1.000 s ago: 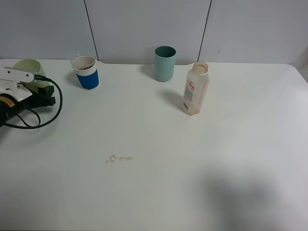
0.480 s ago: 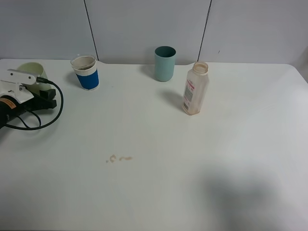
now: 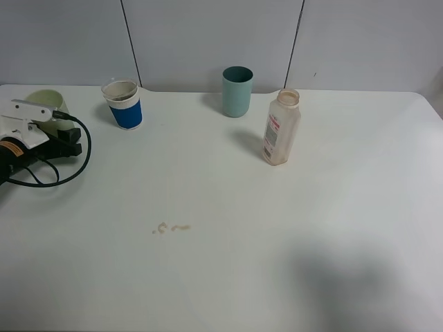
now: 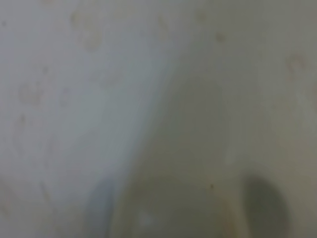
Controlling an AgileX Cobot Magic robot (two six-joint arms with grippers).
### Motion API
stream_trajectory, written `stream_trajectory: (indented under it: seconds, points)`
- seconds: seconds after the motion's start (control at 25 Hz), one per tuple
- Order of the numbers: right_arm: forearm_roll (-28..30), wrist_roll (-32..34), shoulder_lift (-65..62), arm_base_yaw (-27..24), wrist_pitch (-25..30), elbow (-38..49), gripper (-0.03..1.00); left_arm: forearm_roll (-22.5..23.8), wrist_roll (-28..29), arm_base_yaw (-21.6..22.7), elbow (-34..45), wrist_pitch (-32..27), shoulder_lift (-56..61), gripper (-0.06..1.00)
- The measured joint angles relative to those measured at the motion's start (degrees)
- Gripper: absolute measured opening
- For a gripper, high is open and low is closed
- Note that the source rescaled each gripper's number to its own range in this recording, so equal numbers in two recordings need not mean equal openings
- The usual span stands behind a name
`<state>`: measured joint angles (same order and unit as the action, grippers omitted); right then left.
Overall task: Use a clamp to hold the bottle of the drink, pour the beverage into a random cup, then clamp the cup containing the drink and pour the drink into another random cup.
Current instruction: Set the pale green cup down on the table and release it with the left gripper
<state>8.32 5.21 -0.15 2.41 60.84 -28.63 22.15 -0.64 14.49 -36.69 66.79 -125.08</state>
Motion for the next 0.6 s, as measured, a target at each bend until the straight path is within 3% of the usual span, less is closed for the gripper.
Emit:
stream_trajectory:
  seconds: [0.36,0.6]
  points:
    - [0.0,0.0,0.0,0.0,0.0,0.0,1.00,1.3,0.0,0.0,0.0,0.2,0.0,0.01]
    - [0.0,0.0,0.0,0.0,0.0,0.0,1.00,1.4,4.0,0.0,0.0,1.2,0.0,0.20]
